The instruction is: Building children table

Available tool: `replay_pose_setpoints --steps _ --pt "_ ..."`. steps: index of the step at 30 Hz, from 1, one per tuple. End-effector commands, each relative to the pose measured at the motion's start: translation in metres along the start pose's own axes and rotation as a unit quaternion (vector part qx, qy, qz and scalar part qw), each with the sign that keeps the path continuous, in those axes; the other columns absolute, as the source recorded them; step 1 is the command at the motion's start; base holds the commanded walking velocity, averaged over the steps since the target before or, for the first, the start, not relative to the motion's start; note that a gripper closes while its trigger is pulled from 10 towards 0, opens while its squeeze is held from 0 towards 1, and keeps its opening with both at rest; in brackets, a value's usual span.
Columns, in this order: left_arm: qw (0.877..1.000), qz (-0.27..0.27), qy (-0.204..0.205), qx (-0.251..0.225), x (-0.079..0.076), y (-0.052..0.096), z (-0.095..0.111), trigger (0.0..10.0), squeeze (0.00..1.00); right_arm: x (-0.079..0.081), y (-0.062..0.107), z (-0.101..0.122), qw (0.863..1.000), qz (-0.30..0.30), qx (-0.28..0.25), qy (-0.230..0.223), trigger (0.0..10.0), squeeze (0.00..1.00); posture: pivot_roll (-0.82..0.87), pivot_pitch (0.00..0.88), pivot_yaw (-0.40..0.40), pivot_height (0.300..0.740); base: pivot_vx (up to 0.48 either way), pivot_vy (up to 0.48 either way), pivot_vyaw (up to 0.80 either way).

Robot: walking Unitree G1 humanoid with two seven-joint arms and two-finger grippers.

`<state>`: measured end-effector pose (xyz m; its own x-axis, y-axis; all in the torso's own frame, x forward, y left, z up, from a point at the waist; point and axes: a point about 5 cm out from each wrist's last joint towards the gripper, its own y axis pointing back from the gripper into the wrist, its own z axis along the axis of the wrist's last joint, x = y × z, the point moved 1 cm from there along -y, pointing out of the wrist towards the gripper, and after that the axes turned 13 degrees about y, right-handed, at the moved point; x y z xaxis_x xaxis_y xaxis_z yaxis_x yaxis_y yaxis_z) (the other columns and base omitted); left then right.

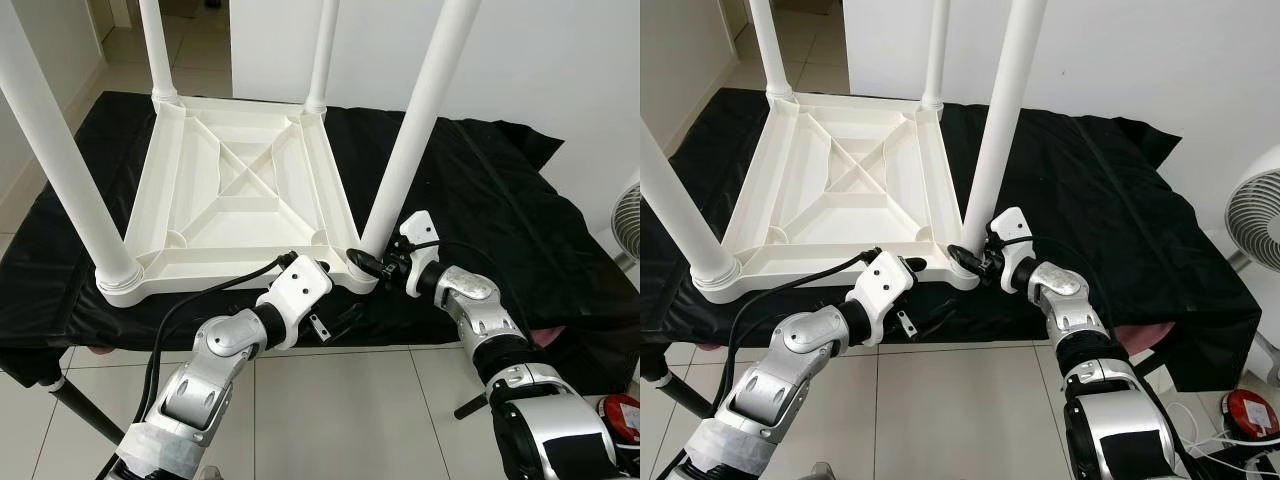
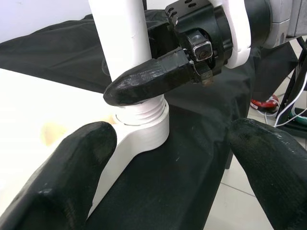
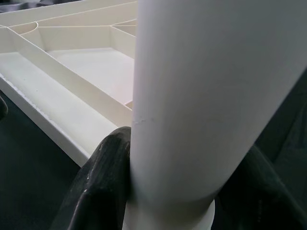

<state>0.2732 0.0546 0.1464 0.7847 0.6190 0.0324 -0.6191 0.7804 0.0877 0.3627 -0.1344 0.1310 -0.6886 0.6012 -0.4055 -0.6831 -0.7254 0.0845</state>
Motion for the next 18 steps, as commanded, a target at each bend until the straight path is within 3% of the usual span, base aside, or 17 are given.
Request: replay_pose_setpoints --steps 1,7,9,18 --pt "1.0 0.008 0.002 -0.002 -0.001 -0.001 0.001 10.0 0.0 0.008 0.004 -0.014 0.999 0.018 0.037 0.011 10.0 0.0 0.06 0.0 -0.094 0.74 0.0 0.0 0.0" --pt "1.0 0.009 0.006 -0.003 -0.003 -0.002 0.0 10.0 0.0 0.004 0.005 -0.018 0.997 -0.065 0.047 -0.018 10.0 0.0 0.05 0.005 -0.1 0.74 0.0 0.0 0.0" --pt "1.0 0.009 0.007 -0.003 -0.004 -0.002 -0.001 10.0 0.0 0.005 0.002 -0.01 0.993 -0.109 0.022 -0.029 10.0 0.0 0.05 0.011 -0.1 0.74 0.0 0.0 0.0" --pt "1.0 0.007 0.01 -0.002 -0.006 -0.001 -0.002 10.0 0.0 0.013 -0.002 0.0 0.984 -0.171 0.006 -0.047 10.0 0.0 0.04 0.022 -0.093 0.74 0.0 0.0 0.0"
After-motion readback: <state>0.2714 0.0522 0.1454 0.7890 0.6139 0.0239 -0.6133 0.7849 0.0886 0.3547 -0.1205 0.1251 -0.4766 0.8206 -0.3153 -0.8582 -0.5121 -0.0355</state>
